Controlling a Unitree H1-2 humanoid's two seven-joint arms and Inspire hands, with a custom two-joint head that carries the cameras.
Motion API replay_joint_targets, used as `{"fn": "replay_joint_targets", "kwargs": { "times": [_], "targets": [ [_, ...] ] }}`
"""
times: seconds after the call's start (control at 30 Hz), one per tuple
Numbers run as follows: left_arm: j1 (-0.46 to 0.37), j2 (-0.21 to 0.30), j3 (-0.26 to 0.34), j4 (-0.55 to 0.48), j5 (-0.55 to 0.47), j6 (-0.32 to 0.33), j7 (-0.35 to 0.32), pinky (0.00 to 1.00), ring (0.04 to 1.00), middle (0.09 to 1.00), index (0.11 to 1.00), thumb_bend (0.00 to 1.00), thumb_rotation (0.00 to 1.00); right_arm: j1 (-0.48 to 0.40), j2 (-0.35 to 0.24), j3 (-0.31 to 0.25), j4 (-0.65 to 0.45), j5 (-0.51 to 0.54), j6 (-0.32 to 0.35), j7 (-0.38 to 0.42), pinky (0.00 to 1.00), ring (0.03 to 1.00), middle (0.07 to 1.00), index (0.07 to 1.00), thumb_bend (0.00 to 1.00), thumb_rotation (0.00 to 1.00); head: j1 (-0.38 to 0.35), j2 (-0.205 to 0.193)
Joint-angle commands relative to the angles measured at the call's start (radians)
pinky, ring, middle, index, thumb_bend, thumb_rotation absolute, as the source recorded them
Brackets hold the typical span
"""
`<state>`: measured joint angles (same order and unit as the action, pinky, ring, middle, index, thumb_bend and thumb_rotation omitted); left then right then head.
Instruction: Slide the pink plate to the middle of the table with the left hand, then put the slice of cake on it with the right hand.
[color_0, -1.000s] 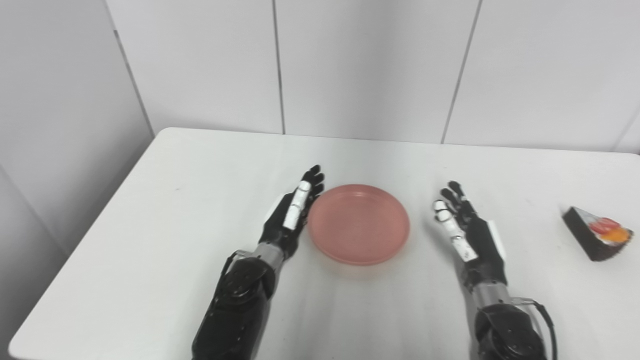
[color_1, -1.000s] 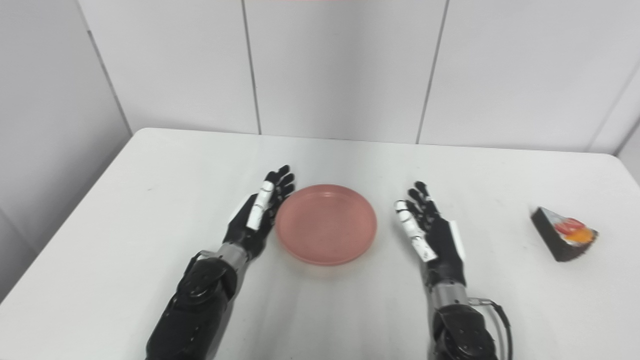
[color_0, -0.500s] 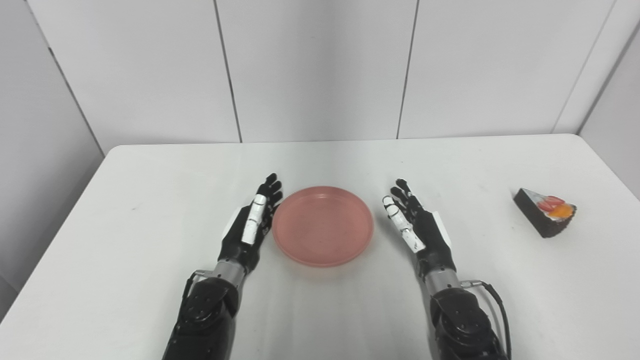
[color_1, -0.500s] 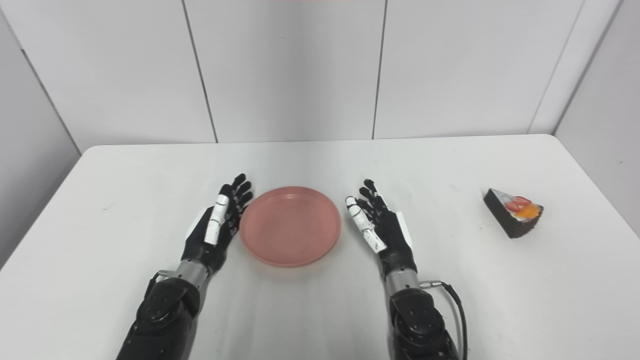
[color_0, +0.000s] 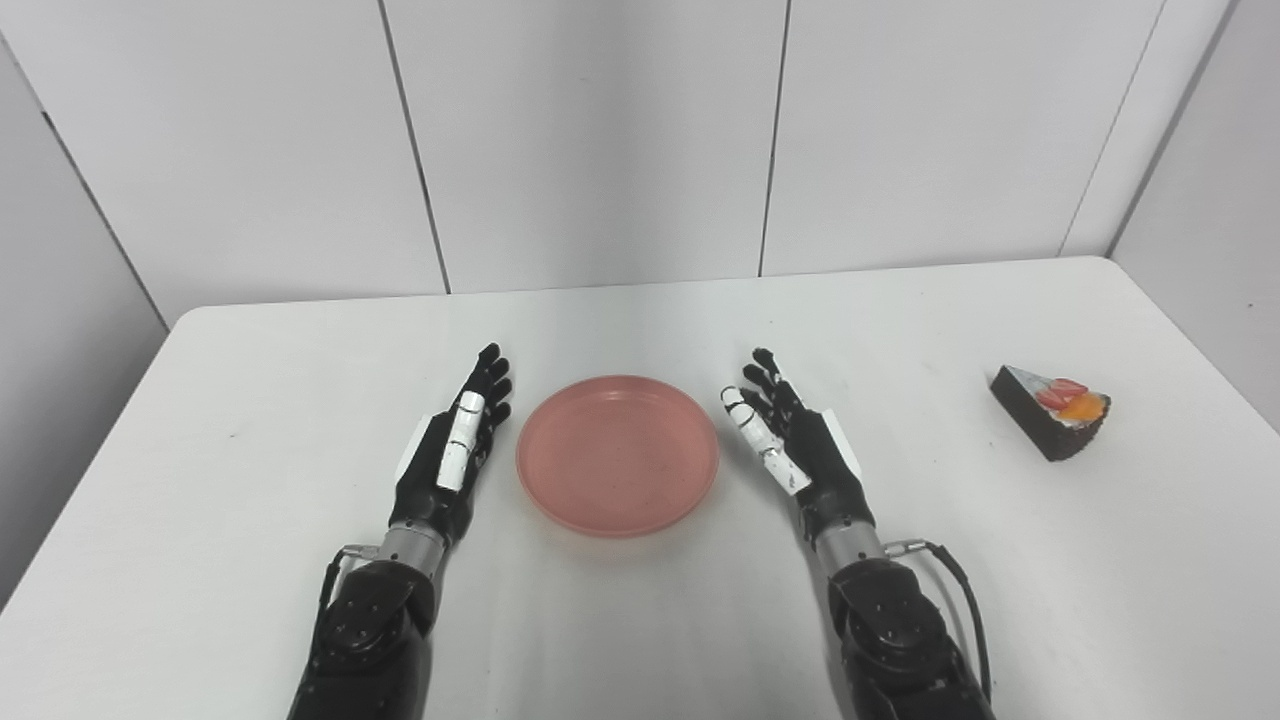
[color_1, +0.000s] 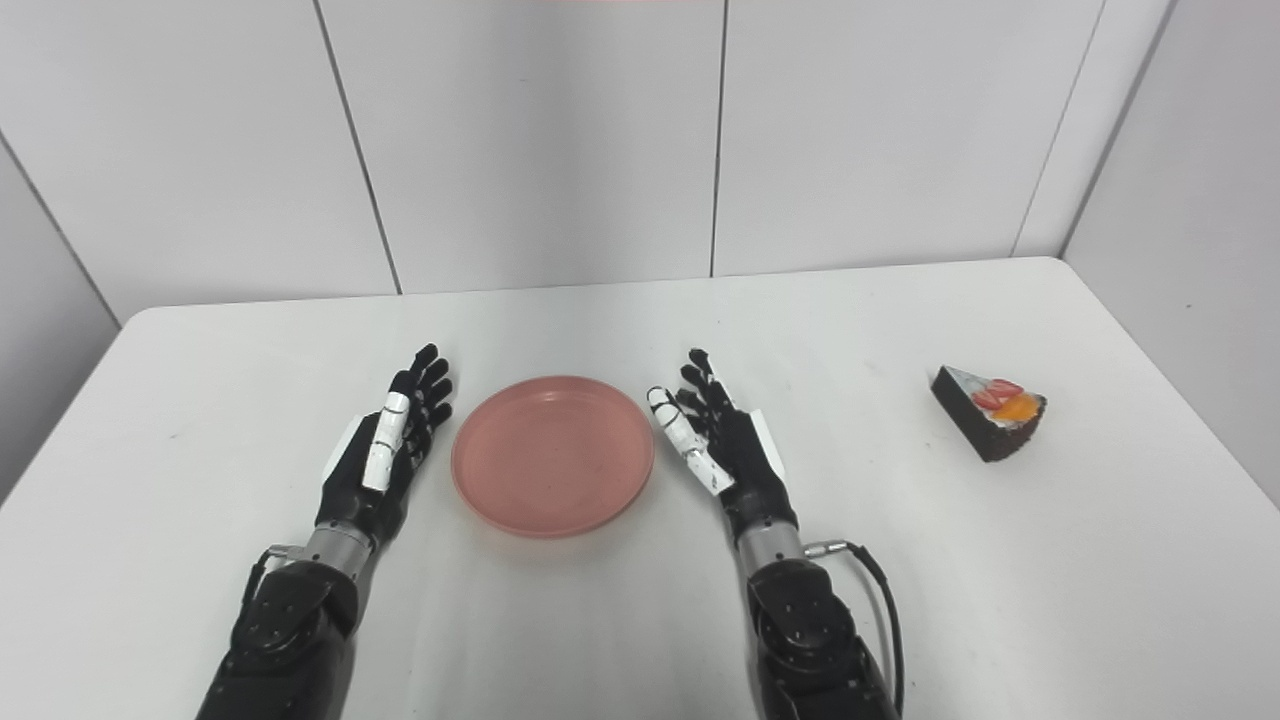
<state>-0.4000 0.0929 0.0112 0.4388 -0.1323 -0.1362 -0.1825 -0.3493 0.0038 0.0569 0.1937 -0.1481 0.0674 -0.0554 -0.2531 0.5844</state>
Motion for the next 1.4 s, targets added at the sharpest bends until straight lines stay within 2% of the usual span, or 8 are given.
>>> {"fn": "replay_joint_targets", "kwargs": {
  "times": [0.0,0.13,0.2,0.47,0.7,1.0,1.17,1.37],
  "targets": [
    [-0.009,0.016,0.007,0.031,-0.007,-0.043,-0.018,1.0,1.0,1.0,1.0,0.69,1.0,-0.069,-0.033,-0.004,-0.041,-0.09,-0.01,-0.065,0.82,0.906,0.924,0.951,0.5,0.75,-0.017,-0.008],
    [-0.013,0.022,0.009,0.052,-0.005,-0.066,-0.027,1.0,1.0,1.0,1.0,0.68,1.0,-0.102,-0.071,-0.023,-0.026,-0.187,0.009,-0.139,0.84,0.882,0.896,0.918,0.53,0.67,-0.045,-0.016],
    [-0.016,0.025,0.008,0.062,-0.003,-0.07,-0.027,1.0,1.0,1.0,1.0,0.68,1.0,-0.118,-0.096,-0.03,-0.014,-0.212,0.026,-0.149,0.8,0.851,0.892,0.915,0.56,0.49,-0.053,-0.021],
    [-0.027,0.035,0.009,0.103,-0.008,-0.103,-0.043,1.0,1.0,1.0,1.0,0.67,1.0,-0.165,-0.218,0.001,0.024,-0.353,0.162,-0.131,0.74,0.847,0.893,0.897,0.66,0.34,-0.108,-0.036],
    [-0.047,0.055,0.02,0.165,-0.03,-0.14,-0.085,1.0,1.0,1.0,1.0,0.68,1.0,-0.185,-0.27,-0.003,0.022,-0.389,0.218,-0.133,0.73,0.84,0.889,0.884,0.67,0.33,-0.184,-0.052],
    [-0.073,0.076,0.043,0.257,-0.078,-0.204,-0.147,1.0,1.0,1.0,1.0,0.66,1.0,-0.202,-0.358,0.004,-0.049,-0.464,0.392,-0.046,0.72,0.83,0.878,0.883,0.72,0.38,-0.282,-0.067],
    [-0.085,0.085,0.056,0.297,-0.093,-0.232,-0.172,1.0,1.0,1.0,1.0,0.64,1.0,-0.201,-0.364,-0.045,-0.08,-0.54,0.402,0.012,0.71,0.831,0.882,0.885,0.75,0.37,-0.316,-0.075],
    [-0.089,0.09,0.073,0.299,-0.102,-0.191,-0.179,1.0,1.0,1.0,1.0,0.66,1.0,-0.186,-0.365,-0.13,-0.156,-0.621,0.402,0.101,0.7,0.829,0.881,0.893,0.77,0.37,-0.33,-0.077]
  ]
}}
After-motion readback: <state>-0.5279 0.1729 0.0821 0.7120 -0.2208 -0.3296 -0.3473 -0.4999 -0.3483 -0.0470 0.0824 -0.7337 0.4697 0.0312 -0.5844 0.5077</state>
